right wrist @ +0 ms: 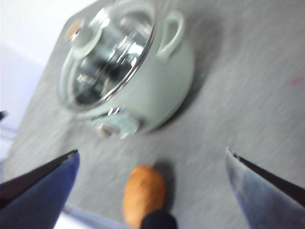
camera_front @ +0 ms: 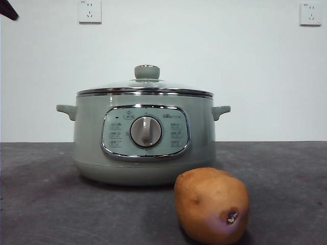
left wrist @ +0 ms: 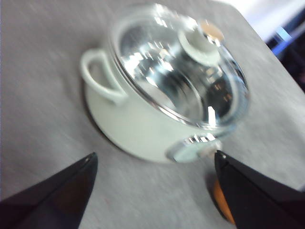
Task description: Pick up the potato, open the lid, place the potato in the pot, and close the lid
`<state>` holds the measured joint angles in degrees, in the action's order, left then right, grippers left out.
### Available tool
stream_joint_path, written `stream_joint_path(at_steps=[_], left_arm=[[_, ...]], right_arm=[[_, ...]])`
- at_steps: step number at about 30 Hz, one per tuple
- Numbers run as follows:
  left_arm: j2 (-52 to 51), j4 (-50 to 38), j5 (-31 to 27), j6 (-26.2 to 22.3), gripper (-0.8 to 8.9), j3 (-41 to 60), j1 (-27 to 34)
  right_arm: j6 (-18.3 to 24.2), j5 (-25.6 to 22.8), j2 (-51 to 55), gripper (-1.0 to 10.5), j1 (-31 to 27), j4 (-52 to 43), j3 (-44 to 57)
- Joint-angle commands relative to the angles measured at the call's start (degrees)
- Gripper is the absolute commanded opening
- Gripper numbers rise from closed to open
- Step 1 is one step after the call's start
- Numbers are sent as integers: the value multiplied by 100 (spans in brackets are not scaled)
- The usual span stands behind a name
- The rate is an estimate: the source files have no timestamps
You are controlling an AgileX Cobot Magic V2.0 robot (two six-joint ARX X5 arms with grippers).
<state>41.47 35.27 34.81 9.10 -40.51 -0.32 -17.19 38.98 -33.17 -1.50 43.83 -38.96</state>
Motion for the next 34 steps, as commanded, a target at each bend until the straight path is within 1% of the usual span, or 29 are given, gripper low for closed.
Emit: stream_joint_path(at_steps=[1,3,6,7,8,10,15,17,22,25,29,30,31,32,34], left_arm=[[216,170,190,-33,409,-35,-4],[337,251,295,-127,409,-37,-42],[487,343,337,-280,425,-37,-96],[529,385,339,-319,461,-39,-114],[579,435,337,-361,525,-39,-144],[660,553,334,-426,632,-39,-216],[804,741,306,-640,637,-39,-380],[822,728,282,-636,637,-39,-437],[828,710,271,-636,637,-39,-527],[828,713,273,-638,637,-39,-531],[828,713,273,-636,637,-39,-531],[828,713,273,-636,637,-39,-531],[828,713,273,-636,637,-39,-531],[828,713,273,-636,637,-39,-531],[828,717,273,-636,637,-39,-531]], right_arm=[[-114,247,-317,652,81,256,-50],[-52,256,-566,695,208,452,-81],[-68,236,-938,698,529,575,-98],[-90,236,-1040,698,654,577,-98],[-136,210,-1143,698,813,579,-98],[-374,-28,-1403,697,1189,573,-107],[-800,-813,-1980,696,2249,501,-107],[-1036,-1067,-2201,693,2693,382,-107],[-1818,-1593,-2712,693,3766,-245,-114],[-2155,-1873,-3060,693,4350,-595,-208],[-2229,-2468,-3571,693,4966,-584,-564],[-2229,-2673,-3711,692,5101,-522,-697],[-2232,-2986,-3910,692,5252,-402,-896],[-2240,-3126,-3998,692,5313,-334,-992],[-2251,-3587,-4312,692,5484,-68,-1333]])
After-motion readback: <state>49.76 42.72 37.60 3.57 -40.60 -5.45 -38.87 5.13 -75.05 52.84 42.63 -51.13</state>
